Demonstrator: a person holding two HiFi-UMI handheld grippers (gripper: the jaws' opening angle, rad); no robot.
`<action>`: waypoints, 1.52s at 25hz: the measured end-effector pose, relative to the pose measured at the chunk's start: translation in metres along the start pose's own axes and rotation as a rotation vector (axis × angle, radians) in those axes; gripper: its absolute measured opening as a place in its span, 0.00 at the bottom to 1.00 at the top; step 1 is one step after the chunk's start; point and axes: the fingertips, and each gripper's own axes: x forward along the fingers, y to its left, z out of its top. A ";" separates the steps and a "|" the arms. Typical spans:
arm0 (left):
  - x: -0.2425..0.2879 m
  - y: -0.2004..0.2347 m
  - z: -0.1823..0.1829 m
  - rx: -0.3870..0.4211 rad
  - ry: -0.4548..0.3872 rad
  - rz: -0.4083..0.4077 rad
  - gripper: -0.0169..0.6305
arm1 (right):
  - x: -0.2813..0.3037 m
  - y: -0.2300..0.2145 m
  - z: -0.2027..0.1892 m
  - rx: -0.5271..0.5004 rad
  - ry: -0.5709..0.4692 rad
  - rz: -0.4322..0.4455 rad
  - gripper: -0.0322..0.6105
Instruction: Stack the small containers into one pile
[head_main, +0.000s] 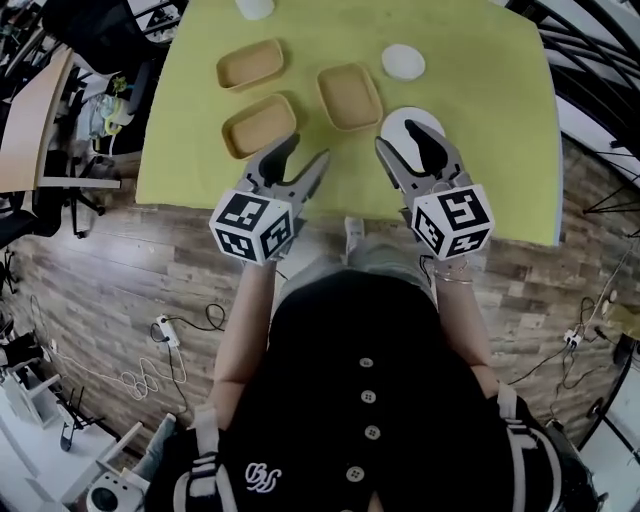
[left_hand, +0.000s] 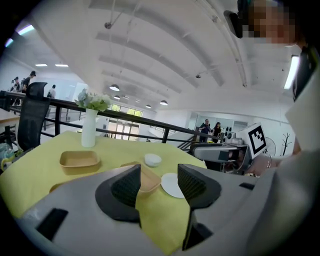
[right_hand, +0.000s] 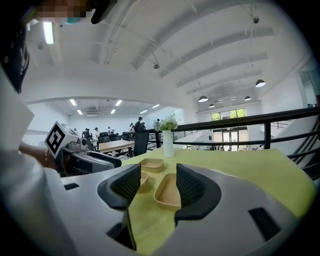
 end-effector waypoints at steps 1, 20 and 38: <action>0.004 0.002 0.001 -0.004 -0.001 0.008 0.38 | 0.004 -0.002 0.000 0.000 0.002 0.015 0.41; 0.050 0.033 -0.002 -0.093 0.082 -0.018 0.37 | 0.031 -0.030 -0.009 0.061 0.029 0.003 0.38; 0.079 0.125 0.003 -0.002 0.182 -0.009 0.36 | 0.078 -0.032 -0.026 0.083 0.129 -0.049 0.35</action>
